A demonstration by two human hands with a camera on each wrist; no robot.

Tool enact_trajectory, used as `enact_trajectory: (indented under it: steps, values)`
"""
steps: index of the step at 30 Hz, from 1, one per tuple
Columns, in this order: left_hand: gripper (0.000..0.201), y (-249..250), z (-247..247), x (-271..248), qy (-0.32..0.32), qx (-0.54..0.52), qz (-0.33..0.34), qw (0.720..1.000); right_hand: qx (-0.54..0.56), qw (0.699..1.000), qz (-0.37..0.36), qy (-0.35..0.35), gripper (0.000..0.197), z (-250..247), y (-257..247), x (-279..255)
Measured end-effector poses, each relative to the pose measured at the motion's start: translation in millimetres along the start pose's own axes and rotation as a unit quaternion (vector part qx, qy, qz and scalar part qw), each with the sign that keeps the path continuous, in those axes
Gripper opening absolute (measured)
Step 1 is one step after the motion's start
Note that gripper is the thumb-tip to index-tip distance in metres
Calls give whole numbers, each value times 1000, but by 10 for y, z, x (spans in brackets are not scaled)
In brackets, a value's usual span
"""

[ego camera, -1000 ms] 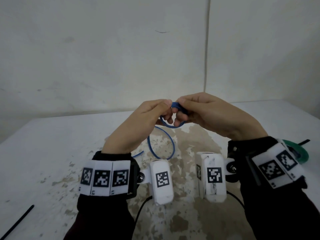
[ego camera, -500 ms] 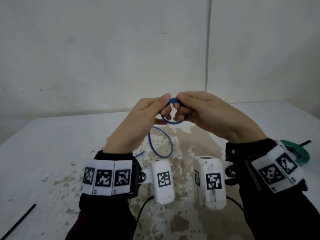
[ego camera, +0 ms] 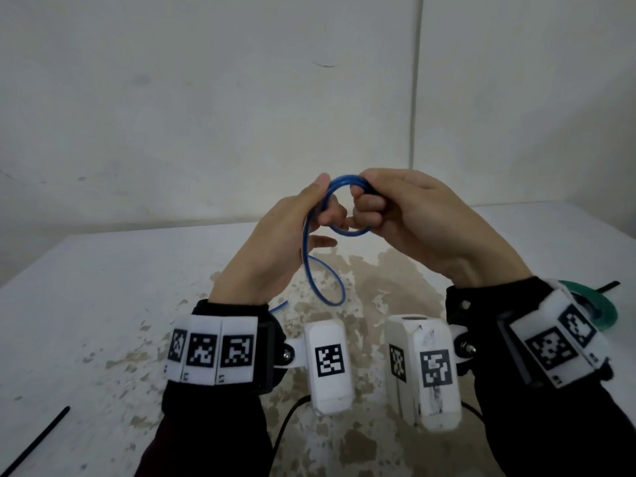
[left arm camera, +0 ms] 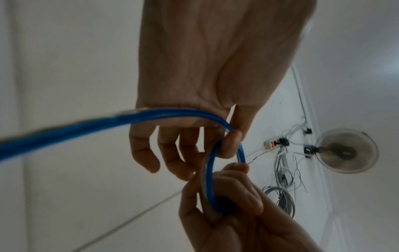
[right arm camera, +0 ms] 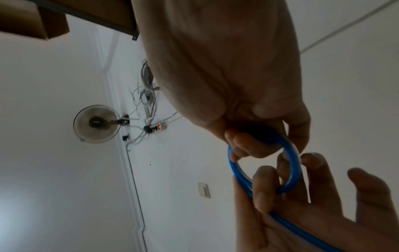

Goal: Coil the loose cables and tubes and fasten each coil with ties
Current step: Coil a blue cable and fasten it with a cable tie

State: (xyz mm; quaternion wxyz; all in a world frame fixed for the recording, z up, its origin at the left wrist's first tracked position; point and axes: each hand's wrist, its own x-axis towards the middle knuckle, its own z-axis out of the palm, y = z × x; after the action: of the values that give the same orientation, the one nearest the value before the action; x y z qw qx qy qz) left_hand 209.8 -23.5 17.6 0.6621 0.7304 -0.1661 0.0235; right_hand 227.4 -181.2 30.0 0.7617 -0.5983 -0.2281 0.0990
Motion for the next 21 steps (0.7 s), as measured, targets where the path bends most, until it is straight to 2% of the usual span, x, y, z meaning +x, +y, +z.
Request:
enact_trajectory:
  steps: [4, 6, 10, 12, 16, 18, 21]
  values:
    - [44, 14, -11, -35, -12, 37, 6, 999, -72, 996, 40, -42, 39, -45, -15, -13]
    - [42, 38, 27, -46, -9, 44, -1, 999, -109, 992, 31, -60, 41, -29, -29, -31]
    - [43, 28, 85, 5, 12, -22, -18, 1000, -54, 998, -13, -3, 37, 9, -18, -10]
    - [42, 2, 65, 13, 1, -50, -7, 999, -52, 999, -10, -9, 38, -15, -14, -2]
    - [45, 36, -18, -53, -22, 33, -6, 999, -133, 988, 42, -58, 44, -70, -40, -33]
    - [42, 59, -20, -84, -34, 63, -11, 997, -159, 982, 37, -90, 48, -76, -46, -61]
    - [46, 70, 11, -66, -11, 48, -9, 999, -154, 984, 3, -86, 43, -50, -35, -61]
